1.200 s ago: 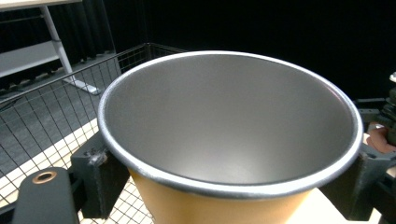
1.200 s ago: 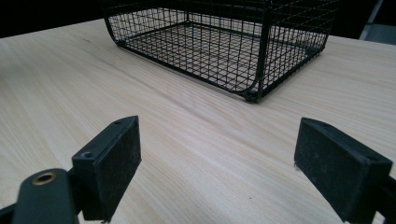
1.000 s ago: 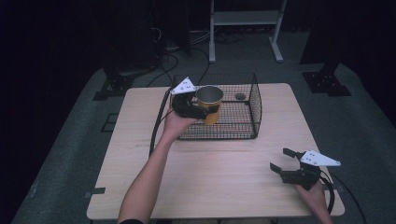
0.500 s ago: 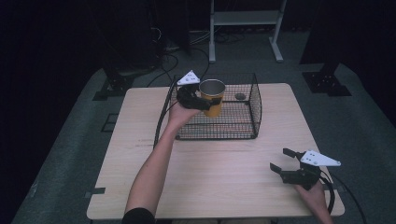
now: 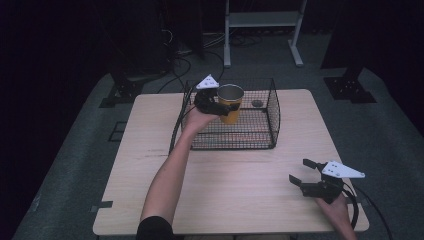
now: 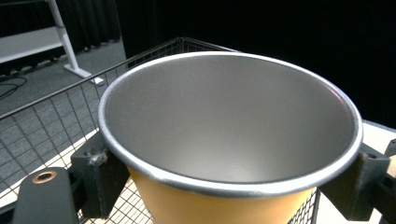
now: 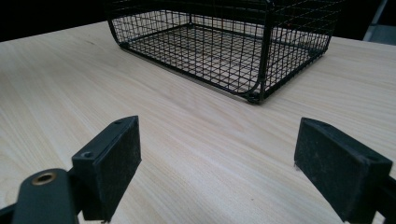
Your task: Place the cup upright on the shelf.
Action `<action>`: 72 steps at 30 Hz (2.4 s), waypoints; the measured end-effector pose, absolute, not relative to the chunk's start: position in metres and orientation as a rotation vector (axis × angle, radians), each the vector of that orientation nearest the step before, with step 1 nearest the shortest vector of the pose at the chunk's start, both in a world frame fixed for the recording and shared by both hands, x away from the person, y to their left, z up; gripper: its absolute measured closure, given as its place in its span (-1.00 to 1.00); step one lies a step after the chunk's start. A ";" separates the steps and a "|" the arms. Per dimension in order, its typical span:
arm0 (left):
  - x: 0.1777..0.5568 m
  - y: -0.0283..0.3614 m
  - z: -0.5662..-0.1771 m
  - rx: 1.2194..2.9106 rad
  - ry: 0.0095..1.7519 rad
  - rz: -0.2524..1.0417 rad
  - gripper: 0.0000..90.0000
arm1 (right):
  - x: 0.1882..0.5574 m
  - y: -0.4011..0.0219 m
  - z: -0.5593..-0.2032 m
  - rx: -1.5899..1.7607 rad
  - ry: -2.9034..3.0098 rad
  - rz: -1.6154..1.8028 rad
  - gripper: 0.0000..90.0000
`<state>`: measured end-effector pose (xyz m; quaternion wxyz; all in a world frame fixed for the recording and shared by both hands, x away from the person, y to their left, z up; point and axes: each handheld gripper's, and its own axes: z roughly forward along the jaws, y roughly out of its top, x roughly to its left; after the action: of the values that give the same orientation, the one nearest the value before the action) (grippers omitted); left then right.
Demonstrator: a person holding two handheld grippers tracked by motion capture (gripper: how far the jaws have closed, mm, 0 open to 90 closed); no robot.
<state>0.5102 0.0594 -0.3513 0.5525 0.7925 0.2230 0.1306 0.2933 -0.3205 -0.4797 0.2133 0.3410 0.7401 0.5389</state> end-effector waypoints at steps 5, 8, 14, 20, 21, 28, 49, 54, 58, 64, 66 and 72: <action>0.517 0.053 -0.357 1.889 0.542 0.325 -0.69 | 0.293 -0.321 -0.480 0.943 2.054 1.497 -0.70; 0.523 0.052 -0.360 1.900 0.537 0.305 -0.69 | 0.293 -0.321 -0.480 0.943 2.055 1.499 -0.70; 0.532 0.051 -0.365 1.912 0.529 0.273 -0.69 | 0.293 -0.321 -0.480 0.943 2.055 1.502 -0.70; 0.538 0.048 -0.378 1.953 0.539 0.260 -0.69 | 0.293 -0.321 -0.480 0.940 2.055 1.505 -0.70; 0.538 0.048 -0.378 1.953 0.539 0.260 -0.69 | 0.293 -0.321 -0.480 0.939 2.055 1.505 -0.70; 0.544 0.047 -0.389 2.000 0.546 0.252 -0.69 | 0.293 -0.321 -0.480 0.938 2.056 1.507 -0.70; 0.550 0.044 -0.406 2.127 0.589 0.265 -0.70 | 0.293 -0.321 -0.480 0.935 2.056 1.509 -0.70; 0.551 0.043 -0.410 2.154 0.583 0.249 -0.70 | 0.293 -0.321 -0.480 0.934 2.056 1.510 -0.70; 0.552 0.043 -0.410 2.172 0.573 0.236 -0.71 | 0.293 -0.321 -0.480 0.934 2.055 1.512 -0.70; 0.550 0.042 -0.408 2.168 0.566 0.247 -0.76 | 0.293 -0.321 -0.480 0.934 2.055 1.511 -0.70; 0.550 0.042 -0.408 2.170 0.565 0.249 -0.76 | 0.293 -0.321 -0.480 0.934 2.055 1.512 -0.70; 0.551 0.043 -0.408 2.171 0.563 0.253 -0.77 | 0.293 -0.322 -0.480 0.935 2.053 1.515 -0.70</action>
<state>0.5505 0.0426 -0.4080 0.4281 0.8693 0.2253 0.1014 0.2930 -0.3217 -0.4798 0.2104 0.3365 0.7385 0.5451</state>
